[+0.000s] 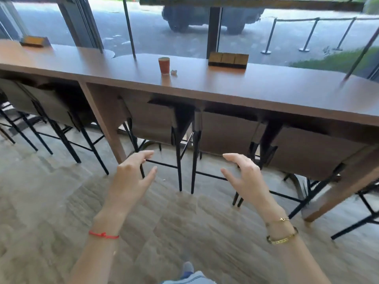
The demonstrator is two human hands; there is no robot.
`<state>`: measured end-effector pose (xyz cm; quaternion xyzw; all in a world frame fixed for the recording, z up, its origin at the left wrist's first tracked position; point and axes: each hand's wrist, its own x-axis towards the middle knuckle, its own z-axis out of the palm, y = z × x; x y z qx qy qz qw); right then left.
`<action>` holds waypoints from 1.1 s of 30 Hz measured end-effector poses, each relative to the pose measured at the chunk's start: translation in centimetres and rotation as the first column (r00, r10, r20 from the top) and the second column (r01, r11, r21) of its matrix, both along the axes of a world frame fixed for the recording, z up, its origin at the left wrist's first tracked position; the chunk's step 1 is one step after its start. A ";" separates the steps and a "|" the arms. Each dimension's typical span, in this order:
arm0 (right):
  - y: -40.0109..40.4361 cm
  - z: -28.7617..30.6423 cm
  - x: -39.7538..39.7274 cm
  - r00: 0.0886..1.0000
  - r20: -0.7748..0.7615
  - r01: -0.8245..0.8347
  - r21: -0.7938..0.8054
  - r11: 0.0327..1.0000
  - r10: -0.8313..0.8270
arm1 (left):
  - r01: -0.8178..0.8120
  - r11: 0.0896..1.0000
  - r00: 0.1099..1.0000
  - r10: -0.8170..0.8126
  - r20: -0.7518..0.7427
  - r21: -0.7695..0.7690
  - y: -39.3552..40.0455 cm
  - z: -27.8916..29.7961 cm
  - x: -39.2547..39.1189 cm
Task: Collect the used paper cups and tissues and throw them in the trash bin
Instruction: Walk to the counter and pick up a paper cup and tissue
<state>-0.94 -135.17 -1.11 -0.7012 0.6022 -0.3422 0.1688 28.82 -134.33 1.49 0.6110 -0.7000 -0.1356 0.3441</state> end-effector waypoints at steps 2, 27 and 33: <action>-4.6 0.9 1.0 1.000 0.020 0.000 -0.024 1.000 0.000 | -0.003 1.000 1.000 0.003 0.012 -0.012 -4.9 0.8 0.9; -59.0 3.4 6.5 0.990 -0.035 -0.139 -0.050 0.989 0.138 | -0.086 0.996 0.996 0.086 0.021 -0.007 -55.4 3.2 2.8; -67.6 2.9 8.6 0.987 -0.076 -0.142 0.010 0.990 0.142 | -0.126 0.990 0.992 0.127 -0.010 0.055 -64.8 2.9 3.3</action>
